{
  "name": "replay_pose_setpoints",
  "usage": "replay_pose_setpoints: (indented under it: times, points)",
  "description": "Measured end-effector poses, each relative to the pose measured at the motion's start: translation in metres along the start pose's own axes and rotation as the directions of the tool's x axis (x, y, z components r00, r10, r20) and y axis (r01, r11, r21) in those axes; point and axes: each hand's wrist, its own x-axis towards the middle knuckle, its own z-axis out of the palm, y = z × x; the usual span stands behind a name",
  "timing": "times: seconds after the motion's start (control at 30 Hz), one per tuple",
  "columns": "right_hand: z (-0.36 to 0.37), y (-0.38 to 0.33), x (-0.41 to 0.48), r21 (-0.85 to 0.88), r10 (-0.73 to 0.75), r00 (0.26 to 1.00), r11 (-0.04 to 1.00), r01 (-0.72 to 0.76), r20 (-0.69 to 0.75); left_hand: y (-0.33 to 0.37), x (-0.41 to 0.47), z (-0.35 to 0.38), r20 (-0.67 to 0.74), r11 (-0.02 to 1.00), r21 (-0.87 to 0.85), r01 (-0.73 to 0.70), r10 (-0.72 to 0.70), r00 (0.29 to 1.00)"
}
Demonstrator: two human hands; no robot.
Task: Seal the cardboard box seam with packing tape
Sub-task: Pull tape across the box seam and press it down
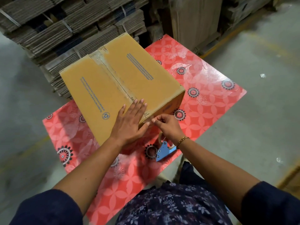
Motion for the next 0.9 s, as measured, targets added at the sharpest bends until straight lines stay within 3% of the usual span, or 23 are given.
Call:
replay_pose_setpoints:
  times: [0.23,0.4,0.53,0.8,0.9]
  points:
    - [0.011,0.005,-0.001,0.033,-0.011,0.997,0.999,0.014,-0.08,-0.004,-0.001,-0.002,0.023,0.998,-0.059,-0.024,0.025,0.999]
    - [0.005,0.009,-0.002,0.059,-0.003,1.0,0.998,0.004,-0.015,-0.001,0.0,0.001,-0.045,0.999,-0.048,0.005,-0.007,0.999]
    - [-0.003,0.004,-0.001,-0.007,-0.008,1.0,1.0,0.008,0.02,0.0,0.001,0.004,-0.059,1.0,-0.024,0.014,-0.016,0.998]
    - [0.004,0.0,0.005,-0.056,-0.046,0.998,0.998,0.043,-0.044,0.0,0.001,0.004,-0.038,0.996,0.08,-0.026,0.029,0.999]
    - [0.005,-0.003,0.003,-0.19,-0.066,0.991,0.981,0.043,-0.113,-0.001,0.002,0.004,-0.013,0.997,0.069,-0.026,0.027,1.0]
